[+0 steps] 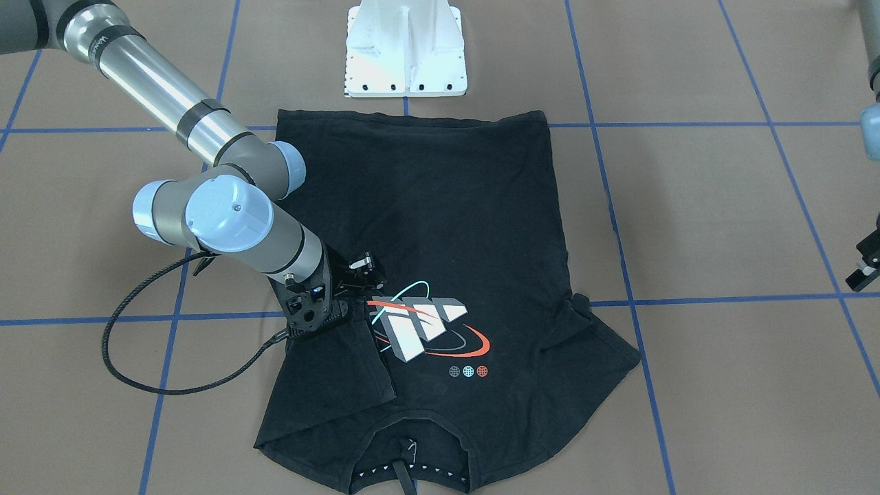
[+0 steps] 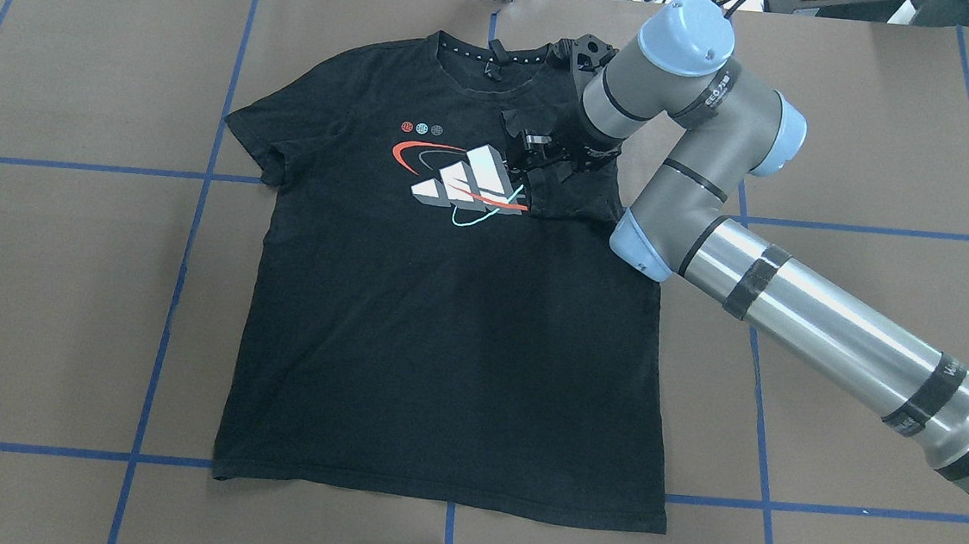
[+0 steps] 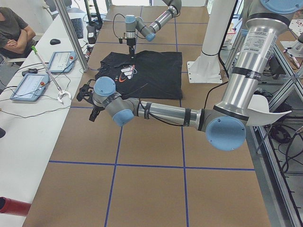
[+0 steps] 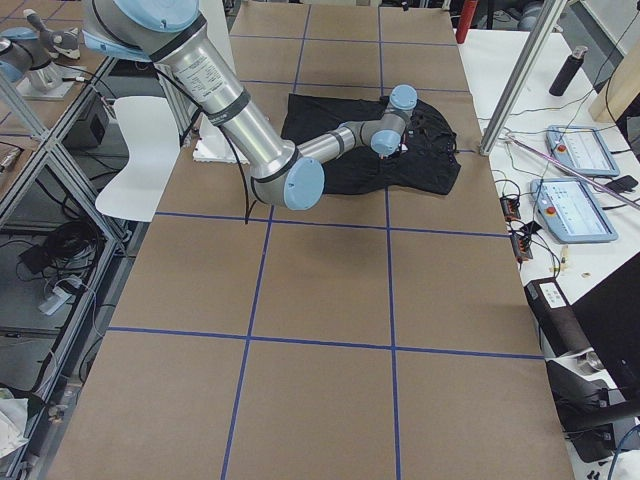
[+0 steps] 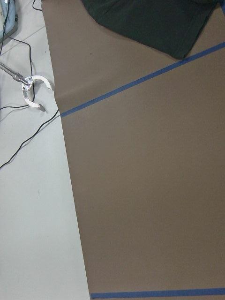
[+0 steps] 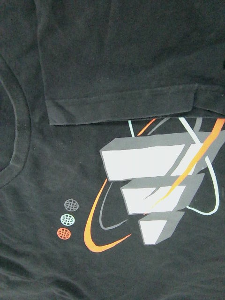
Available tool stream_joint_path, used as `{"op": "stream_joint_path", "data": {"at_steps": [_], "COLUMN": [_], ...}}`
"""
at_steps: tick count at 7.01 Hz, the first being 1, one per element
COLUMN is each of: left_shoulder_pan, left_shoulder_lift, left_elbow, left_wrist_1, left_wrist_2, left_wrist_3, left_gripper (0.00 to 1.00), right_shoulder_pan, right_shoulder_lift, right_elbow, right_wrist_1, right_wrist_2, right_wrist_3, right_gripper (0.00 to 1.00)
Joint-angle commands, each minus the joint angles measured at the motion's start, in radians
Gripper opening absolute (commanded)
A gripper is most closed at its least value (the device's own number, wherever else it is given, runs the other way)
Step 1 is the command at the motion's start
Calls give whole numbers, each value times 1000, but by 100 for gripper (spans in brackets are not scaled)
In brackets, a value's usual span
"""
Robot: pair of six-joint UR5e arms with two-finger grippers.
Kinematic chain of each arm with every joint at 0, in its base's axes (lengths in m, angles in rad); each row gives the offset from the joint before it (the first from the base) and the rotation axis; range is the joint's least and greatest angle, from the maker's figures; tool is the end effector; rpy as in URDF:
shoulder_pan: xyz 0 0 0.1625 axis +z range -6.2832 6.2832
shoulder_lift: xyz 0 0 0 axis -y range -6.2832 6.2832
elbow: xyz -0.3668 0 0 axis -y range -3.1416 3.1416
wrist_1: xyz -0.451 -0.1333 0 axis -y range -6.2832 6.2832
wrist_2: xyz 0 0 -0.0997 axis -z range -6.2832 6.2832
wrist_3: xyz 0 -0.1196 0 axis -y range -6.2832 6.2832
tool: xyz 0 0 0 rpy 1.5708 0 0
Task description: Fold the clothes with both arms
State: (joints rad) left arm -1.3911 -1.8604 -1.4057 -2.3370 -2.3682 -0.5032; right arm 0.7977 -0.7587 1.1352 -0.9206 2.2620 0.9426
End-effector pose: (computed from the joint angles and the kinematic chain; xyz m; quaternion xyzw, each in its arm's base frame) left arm 0.0746 -0.6775 0.4330 0.2568 0.4631 0.0311 0.8478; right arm -0.5291 -0.6239 0.2114 0.0790 -0.5425 -0.0964 0.8307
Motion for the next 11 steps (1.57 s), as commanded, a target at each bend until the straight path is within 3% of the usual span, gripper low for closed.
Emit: {"op": "stream_joint_path", "data": {"at_steps": [1,2,4,6,8,9,11], "left_shoulder_pan": [70,105,200,320,352,372,397], "left_shoulder_lift": [-19,-43,-115,-161,-168,-192,-223], "left_elbow": [16,43,184,218,235,264,298], "left_wrist_1": [-21,-53,-279,-308,-309,-309,-308], "left_wrist_2": [6,10,51,202,204,230,268], "left_wrist_3": [-93,-156,-396,-486,-495,-498,-527], "left_gripper": [99,99,99,99,99,89,88], "right_shoulder_pan": [67,81,95,106,98,86,86], "right_shoulder_lift": [21,31,35,35,35,38,38], "right_elbow": [9,26,144,158,159,159,158], "right_wrist_1": [-9,-47,-222,-250,-250,-250,-250], "right_wrist_2": [82,82,68,47,7,-11,-12], "right_wrist_3": [57,92,94,94,94,94,94], "right_gripper": [100,100,100,100,100,100,100]}}
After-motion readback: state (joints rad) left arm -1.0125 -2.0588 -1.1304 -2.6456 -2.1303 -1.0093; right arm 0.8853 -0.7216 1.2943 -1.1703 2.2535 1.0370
